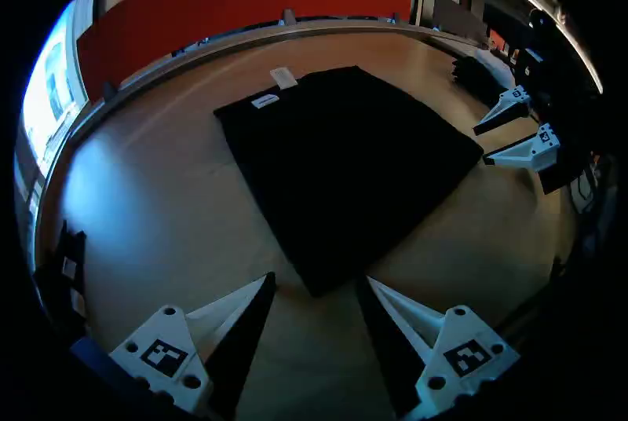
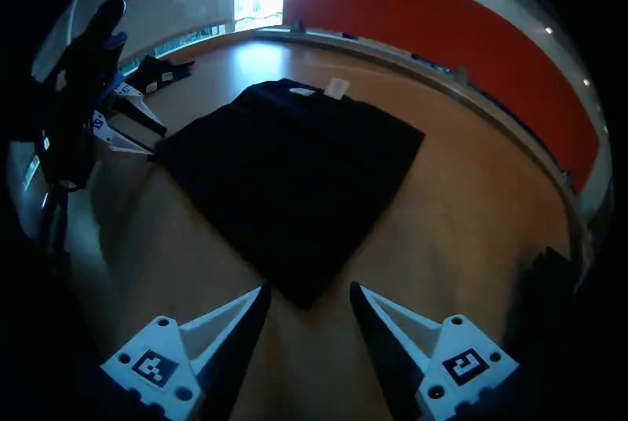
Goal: Fold towel
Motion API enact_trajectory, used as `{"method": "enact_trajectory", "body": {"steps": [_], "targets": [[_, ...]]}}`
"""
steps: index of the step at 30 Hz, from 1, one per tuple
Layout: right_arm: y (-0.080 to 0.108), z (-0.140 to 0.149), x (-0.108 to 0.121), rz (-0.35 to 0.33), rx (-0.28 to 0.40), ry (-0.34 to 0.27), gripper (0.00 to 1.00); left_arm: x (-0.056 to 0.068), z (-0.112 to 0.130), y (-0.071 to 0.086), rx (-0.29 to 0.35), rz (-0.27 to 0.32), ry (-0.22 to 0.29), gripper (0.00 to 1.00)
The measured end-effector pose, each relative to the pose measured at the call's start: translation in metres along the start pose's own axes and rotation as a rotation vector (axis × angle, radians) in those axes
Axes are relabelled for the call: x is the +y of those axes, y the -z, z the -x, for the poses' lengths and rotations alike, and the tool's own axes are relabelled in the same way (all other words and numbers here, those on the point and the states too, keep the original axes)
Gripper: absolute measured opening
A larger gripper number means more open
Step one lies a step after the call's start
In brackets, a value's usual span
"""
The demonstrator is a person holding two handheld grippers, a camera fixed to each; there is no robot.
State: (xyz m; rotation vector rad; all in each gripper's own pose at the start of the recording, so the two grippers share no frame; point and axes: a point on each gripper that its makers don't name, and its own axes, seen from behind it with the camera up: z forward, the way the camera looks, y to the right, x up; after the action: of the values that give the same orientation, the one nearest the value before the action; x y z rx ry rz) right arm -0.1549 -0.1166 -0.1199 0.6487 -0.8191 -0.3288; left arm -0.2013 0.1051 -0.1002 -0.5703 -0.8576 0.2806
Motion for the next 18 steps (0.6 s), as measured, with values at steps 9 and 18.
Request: {"method": "enact_trajectory", "body": {"steps": [9,18], "targets": [[-0.0019,0.0045,-0.0047,-0.034,-0.013,-0.009,0.54,0.0045,-0.0004,-0.0010,-0.005,-0.004,-0.003,0.60],[-0.0015,0.0053,-0.0088,-0.046,-0.016,-0.017,0.27,0.0079,-0.0004,-0.0005,-0.018,0.001,-0.009,0.50]]}}
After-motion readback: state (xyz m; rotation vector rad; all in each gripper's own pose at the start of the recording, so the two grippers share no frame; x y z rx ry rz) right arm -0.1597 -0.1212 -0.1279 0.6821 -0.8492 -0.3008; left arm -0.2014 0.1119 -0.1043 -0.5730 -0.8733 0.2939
